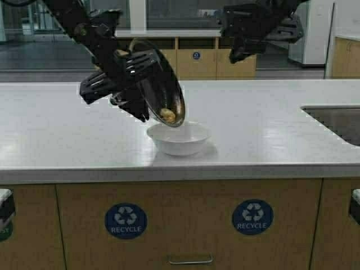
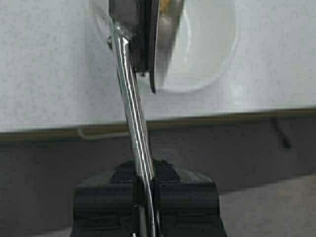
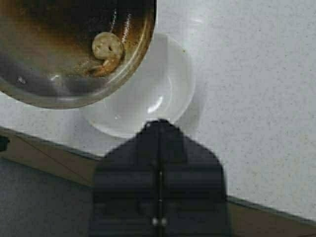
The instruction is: Add oil to the pan and cook the shrimp and serve it
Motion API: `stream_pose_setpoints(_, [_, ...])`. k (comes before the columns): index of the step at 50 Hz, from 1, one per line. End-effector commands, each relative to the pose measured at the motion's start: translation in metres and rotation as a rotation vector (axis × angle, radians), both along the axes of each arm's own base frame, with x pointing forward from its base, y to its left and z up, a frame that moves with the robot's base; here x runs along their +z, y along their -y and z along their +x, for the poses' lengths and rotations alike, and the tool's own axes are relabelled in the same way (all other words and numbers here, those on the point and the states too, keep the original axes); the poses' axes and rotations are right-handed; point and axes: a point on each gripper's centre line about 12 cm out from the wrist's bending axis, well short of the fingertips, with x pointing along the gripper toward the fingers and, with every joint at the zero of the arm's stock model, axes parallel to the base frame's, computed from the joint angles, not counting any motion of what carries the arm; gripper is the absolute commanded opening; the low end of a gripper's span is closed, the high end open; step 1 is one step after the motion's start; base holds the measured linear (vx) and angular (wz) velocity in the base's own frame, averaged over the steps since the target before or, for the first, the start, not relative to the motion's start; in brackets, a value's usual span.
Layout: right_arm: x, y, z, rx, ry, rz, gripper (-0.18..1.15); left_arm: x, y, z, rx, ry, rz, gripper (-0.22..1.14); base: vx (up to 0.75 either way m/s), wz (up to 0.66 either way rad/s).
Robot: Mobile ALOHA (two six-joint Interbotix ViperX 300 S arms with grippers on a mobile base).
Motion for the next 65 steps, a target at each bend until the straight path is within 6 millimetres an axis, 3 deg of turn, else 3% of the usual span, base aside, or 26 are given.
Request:
stream_pose_setpoints(1, [0.014, -0.001, 0.003, -0.002, 0.041, 0.023, 0.06, 0.028, 0.003, 0.015, -0.013, 0.081, 0.012, 0.04, 0.0, 0.0])
stream_pose_setpoints(16, [0.013, -0.002, 0.002, -0.001, 0.04, 0.022, 0.06, 0.024, 0.002, 0.025, -0.07, 0.092, 0.154, 0.04, 0.0, 0.0])
stream_pose_setpoints(44, [0.014, -0.002, 0.003, -0.001, 0.041, 0.023, 0.06, 0.047, 0.01, 0.05, -0.138, 0.169, 0.297, 0.04, 0.0, 0.0])
stream_pose_setpoints(65, [0.015, -0.002, 0.003, -0.001, 0.043, 0.024, 0.06, 0.058, 0.01, 0.056, -0.156, 0.211, 0.336, 0.04, 0.0, 0.0])
